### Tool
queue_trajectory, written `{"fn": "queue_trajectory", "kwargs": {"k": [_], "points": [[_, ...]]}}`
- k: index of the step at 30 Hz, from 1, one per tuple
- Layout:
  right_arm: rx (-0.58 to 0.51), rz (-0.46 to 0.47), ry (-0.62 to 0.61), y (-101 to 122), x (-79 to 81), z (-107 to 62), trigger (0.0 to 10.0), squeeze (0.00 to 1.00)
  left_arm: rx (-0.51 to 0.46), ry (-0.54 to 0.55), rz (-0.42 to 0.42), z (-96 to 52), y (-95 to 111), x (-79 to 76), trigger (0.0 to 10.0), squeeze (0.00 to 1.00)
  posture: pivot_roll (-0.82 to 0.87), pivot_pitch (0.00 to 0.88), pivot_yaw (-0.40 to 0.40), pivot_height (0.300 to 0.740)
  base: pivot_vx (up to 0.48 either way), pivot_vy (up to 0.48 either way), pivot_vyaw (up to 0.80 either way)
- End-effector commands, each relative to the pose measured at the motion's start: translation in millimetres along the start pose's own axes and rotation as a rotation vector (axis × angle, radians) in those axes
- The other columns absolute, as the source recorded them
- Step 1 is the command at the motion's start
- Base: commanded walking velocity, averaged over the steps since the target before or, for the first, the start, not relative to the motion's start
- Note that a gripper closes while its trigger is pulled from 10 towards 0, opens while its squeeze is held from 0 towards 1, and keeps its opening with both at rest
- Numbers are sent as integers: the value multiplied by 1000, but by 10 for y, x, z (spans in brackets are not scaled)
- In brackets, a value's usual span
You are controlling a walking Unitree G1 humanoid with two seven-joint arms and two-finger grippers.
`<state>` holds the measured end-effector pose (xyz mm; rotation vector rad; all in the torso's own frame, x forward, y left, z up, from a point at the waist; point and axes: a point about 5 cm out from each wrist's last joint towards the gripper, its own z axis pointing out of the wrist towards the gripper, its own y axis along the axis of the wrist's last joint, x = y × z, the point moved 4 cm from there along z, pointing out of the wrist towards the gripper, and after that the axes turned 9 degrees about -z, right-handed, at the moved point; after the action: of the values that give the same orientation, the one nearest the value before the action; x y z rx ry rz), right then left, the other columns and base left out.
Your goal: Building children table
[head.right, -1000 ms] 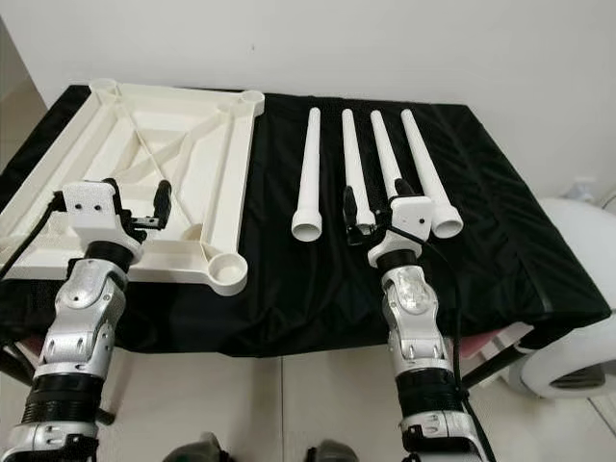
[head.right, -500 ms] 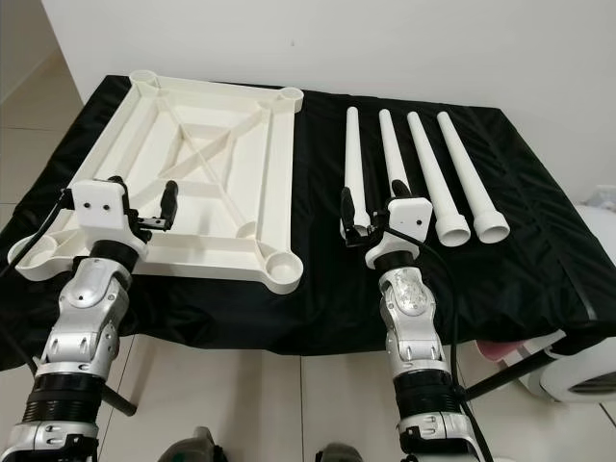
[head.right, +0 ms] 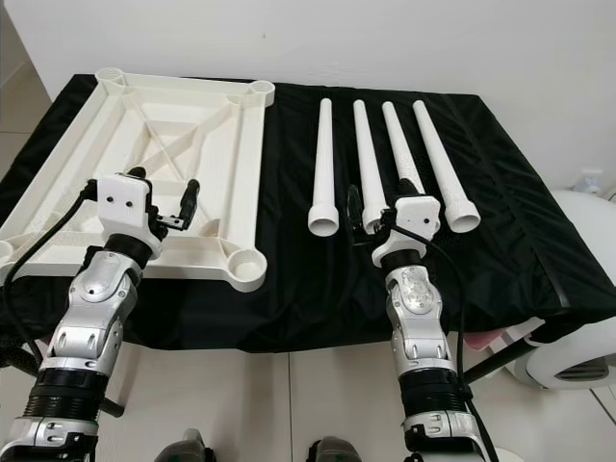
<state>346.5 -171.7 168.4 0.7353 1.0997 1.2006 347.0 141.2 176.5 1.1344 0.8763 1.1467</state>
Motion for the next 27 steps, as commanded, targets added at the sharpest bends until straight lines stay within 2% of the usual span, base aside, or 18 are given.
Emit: {"fn": "queue_trajectory", "kwargs": {"k": [1, 6, 8, 11, 13, 14, 15, 16, 18, 21, 27], "points": [[9, 9, -2, -12, -23, 4, 10000, 0, 4, -27, 5, -2, 20, -71, 10000, 0, 29, 1, -38, 740, 0, 0, 0], [16, 12, 3, -6, -2, 18, 10000, 0, 29, -37, -5, -21, -29, -136, 10000, 0, 24, 7, -46, 740, 0, 0, 0], [19, 26, 4, 9, -3, 41, 10000, 0, 40, -97, -31, -43, -38, -225, 10000, 0, 23, 9, -51, 740, 0, 0, 0], [25, 42, -4, 15, -24, 65, 10000, 0, 41, -132, -20, -57, -32, -283, 10000, 0, 21, 12, -53, 740, 0, 0, 0], [73, 101, -32, -16, -56, 146, 10000, 0, 71, -182, -17, -63, -56, -369, 10000, 0, 17, 18, -50, 740, 0, 0, 0], [73, 101, -32, -16, -56, 146, 10000, 0, 71, -182, -17, -63, -56, -369, 10000, 0, 17, 18, -50, 740, 0, 0, 0], [106, 115, -46, -19, -58, 264, 10000, 0, 108, -253, -57, -70, -59, -498, 10000, 0, 10, 27, -48, 740, 0, 0, 0], [106, 115, -46, -19, -58, 264, 10000, 0, 108, -253, -57, -70, -59, -498, 10000, 0, 10, 27, -48, 740, 0, 0, 0], [146, 116, -35, -42, -22, 372, 10000, 0, 150, -353, -121, -109, -57, -657, 10000, 0, 5, 35, -45, 740, 0, 0, 0], [151, 123, -55, -11, -7, 511, 10000, 0, 141, -419, -113, -149, -7, -801, 10000, 0, 1, 48, -40, 740, 0, 0, 0], [219, 116, -100, -82, -63, 617, 10000, 0, 165, -484, -125, -208, 19, -929, 10000, 0, 5, 60, -38, 740, 0, 0, 0]]}}
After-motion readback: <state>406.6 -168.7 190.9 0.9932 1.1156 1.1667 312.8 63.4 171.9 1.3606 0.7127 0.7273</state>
